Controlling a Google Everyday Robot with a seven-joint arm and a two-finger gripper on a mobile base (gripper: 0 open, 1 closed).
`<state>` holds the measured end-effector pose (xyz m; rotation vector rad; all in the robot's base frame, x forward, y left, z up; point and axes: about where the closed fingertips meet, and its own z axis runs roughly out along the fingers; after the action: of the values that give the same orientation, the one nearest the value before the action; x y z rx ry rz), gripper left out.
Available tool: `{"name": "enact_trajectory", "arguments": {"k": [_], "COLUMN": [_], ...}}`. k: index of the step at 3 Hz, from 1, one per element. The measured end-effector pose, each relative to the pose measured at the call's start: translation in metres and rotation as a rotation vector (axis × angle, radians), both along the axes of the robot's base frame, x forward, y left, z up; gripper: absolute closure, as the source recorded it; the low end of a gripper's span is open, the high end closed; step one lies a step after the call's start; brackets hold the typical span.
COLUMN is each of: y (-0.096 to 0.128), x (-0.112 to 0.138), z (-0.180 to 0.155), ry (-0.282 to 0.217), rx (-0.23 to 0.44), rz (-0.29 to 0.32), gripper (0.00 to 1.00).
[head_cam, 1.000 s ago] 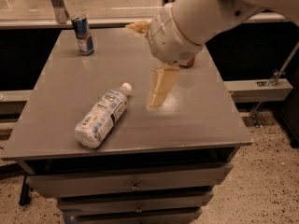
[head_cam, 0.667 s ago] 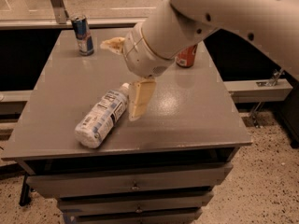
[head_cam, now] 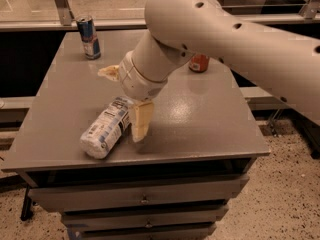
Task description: Pick blue plastic bottle
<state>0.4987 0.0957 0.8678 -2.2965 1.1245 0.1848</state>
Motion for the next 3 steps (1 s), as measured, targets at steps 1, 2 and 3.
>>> {"name": "enact_trajectory", "arguments": {"k": [1, 2, 3], "y": [-0.008, -0.012, -0.013], "x": [0.005, 0.009, 0.009], "z": [-0.021, -0.032, -0.032], "ry": [0.012, 0.026, 0.028], "rx": [-0.057, -0.093, -0.097], "rz": [0.005, -0.008, -0.01], "gripper": [0.16, 0.39, 0.62]}}
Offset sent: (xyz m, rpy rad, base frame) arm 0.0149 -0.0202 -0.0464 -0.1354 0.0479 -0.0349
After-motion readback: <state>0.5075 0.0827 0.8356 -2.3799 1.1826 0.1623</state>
